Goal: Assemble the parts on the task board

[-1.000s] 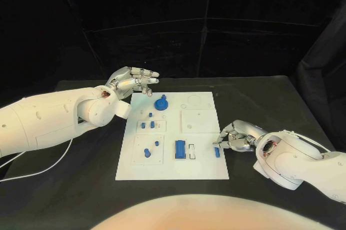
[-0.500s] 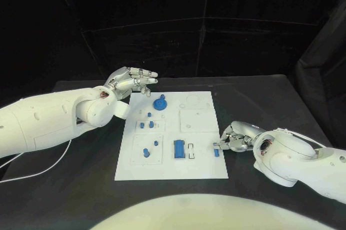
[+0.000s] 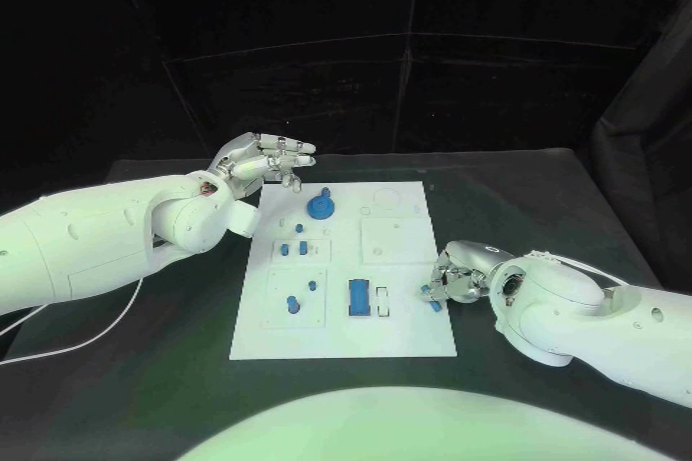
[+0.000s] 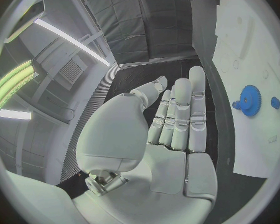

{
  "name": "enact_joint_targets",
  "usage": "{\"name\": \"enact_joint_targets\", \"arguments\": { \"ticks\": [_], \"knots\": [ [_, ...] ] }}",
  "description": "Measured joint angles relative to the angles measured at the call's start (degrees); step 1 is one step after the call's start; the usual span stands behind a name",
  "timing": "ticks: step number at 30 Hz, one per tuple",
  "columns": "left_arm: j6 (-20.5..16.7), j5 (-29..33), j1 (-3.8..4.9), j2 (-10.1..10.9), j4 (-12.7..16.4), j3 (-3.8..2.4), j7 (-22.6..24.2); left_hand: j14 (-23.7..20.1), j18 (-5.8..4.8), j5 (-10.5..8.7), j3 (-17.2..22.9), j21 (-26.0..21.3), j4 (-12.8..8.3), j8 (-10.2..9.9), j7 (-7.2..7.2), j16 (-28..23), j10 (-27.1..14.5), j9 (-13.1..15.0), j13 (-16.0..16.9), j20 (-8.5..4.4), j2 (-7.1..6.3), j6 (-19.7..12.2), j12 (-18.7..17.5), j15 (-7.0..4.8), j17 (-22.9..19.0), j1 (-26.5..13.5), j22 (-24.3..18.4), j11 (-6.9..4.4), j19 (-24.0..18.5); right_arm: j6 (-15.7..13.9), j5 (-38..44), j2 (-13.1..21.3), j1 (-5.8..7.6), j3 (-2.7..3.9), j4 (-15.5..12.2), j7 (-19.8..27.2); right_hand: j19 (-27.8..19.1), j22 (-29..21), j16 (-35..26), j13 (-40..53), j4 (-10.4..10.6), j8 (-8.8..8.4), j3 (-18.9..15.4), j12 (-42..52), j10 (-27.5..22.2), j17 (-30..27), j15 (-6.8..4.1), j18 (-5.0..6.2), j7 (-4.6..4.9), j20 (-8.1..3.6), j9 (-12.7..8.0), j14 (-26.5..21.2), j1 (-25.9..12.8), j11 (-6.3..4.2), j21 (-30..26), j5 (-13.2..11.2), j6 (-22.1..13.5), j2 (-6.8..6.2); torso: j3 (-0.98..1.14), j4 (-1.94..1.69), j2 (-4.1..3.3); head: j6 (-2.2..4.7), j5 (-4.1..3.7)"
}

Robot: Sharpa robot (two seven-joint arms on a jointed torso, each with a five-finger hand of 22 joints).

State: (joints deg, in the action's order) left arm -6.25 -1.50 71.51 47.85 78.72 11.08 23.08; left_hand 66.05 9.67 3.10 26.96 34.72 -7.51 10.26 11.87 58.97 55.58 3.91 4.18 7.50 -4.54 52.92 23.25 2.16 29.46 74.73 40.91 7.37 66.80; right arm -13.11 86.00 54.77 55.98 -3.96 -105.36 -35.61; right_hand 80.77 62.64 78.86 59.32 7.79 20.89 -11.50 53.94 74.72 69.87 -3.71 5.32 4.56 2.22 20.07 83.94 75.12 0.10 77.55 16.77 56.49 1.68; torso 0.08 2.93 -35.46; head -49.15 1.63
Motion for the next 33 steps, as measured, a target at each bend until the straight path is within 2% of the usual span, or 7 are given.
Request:
{"name": "enact_joint_targets", "arguments": {
  "ticks": [10,15,18,19,22,27,33],
  "knots": [
    [0.07,0.0,-0.03,-0.01,-0.08,0.0,-0.02,0.0,0.0,0.0,0.0,0.0,0.0,0.0,0.0,0.0,0.0,0.0,0.01,0.0,0.0,0.0,0.0,0.0,0.0,0.0,0.0,0.0,0.0,3.44,3.86,-1.72,0.23,0.24,0.29,-0.67,0.0,-0.17,0.0,-0.63,-2.38,-0.48,1.76,-1.23,0.0,-0.21,0.0,0.0,0.16,0.0,0.5,0.0,3.01,0.01,0.0,-3.1,-0.72,0.46,0.0,0.02,0.0,-0.19,0.1],
    [0.08,0.0,-0.04,0.01,-0.09,0.0,-0.02,0.0,-0.01,0.0,0.0,0.0,0.0,0.0,0.0,0.0,0.0,0.0,0.01,0.0,0.0,0.0,0.0,0.0,0.01,0.0,0.01,0.0,0.0,4.74,5.48,-2.23,0.3,0.31,0.29,-0.98,0.0,-0.28,-0.22,-0.98,-3.08,-0.48,2.47,-1.87,-0.53,-0.21,0.0,0.0,0.56,0.0,0.5,0.0,3.64,0.11,0.0,-2.92,-1.14,0.63,-0.01,0.02,0.02,-0.19,0.14],
    [0.08,0.0,-0.04,0.04,-0.08,0.0,-0.02,0.0,0.0,0.0,0.0,0.0,0.0,0.0,0.0,0.0,0.0,0.0,0.01,0.0,0.0,0.0,0.0,0.0,0.01,0.0,0.01,0.0,0.0,4.89,6.08,-2.3,0.29,0.3,0.1,-1.14,0.0,-0.24,-0.22,-0.92,-3.52,-0.54,3.29,-1.87,-0.53,-0.21,0.0,0.0,0.72,0.0,0.5,0.0,4.02,0.11,0.0,-0.94,-1.3,1.01,-0.02,0.02,0.03,-0.19,0.18],
    [0.08,0.0,-0.04,0.05,-0.08,0.0,-0.02,0.0,-0.01,0.0,0.0,0.0,0.0,0.0,0.0,0.0,0.0,0.0,0.01,0.0,0.0,0.0,0.0,0.0,0.01,0.0,0.01,0.0,0.0,4.81,6.15,-2.29,0.29,0.29,0.02,-1.19,0.0,-0.14,-0.22,-0.83,-3.43,-1.26,3.64,-1.87,-0.53,-0.17,0.0,0.0,0.74,0.0,0.5,0.0,4.14,0.11,0.0,-0.11,-1.32,1.16,-0.02,0.02,0.04,-0.18,0.22],
    [0.08,0.0,-0.05,0.09,-0.08,0.0,-0.02,0.0,-0.01,0.0,0.0,0.0,0.0,0.0,0.0,0.0,0.0,0.0,0.01,0.0,0.0,0.0,0.0,0.0,0.01,0.0,0.01,0.0,0.0,3.73,5.68,-1.78,0.17,0.19,-0.58,-1.31,0.0,0.38,-0.22,-0.41,-2.72,-3.66,4.88,-1.58,-0.53,0.12,0.01,0.0,0.24,0.0,0.43,0.0,3.79,0.11,0.0,2.74,-0.83,1.94,-0.02,0.02,0.04,-0.18,0.32],
    [0.08,0.0,-0.05,0.09,-0.08,0.01,-0.02,0.0,0.0,0.0,0.0,0.0,0.0,0.0,0.0,0.0,-0.21,0.0,0.01,0.0,0.0,0.0,0.0,0.0,-0.08,0.0,-0.01,0.21,0.0,0.17,2.06,-0.64,-0.12,-0.09,-1.68,-1.19,0.2,0.54,-0.22,-0.22,-1.63,-4.32,6.44,-1.58,-0.3,0.31,0.01,0.0,0.1,-0.2,-1.19,0.0,2.99,-0.12,0.0,6.22,-0.29,2.73,-0.03,0.02,0.05,-0.18,0.34],
    [0.08,0.0,-0.05,0.04,-0.04,0.01,-0.02,0.0,-0.01,0.0,0.0,0.0,0.0,0.0,0.0,0.0,-0.21,0.0,0.01,0.0,0.0,0.0,0.0,0.0,-0.11,0.0,-0.05,0.21,0.0,-4.92,-6.06,-0.07,-0.34,-0.28,-3.31,-0.16,0.2,0.54,-0.22,-0.01,-0.49,-4.5,7.99,-1.35,-0.2,0.55,0.01,0.0,0.0,-0.2,-1.06,0.0,1.52,-0.21,0.0,6.86,-0.21,2.62,-0.07,-0.05,0.04,-0.18,0.37]
  ]
}}
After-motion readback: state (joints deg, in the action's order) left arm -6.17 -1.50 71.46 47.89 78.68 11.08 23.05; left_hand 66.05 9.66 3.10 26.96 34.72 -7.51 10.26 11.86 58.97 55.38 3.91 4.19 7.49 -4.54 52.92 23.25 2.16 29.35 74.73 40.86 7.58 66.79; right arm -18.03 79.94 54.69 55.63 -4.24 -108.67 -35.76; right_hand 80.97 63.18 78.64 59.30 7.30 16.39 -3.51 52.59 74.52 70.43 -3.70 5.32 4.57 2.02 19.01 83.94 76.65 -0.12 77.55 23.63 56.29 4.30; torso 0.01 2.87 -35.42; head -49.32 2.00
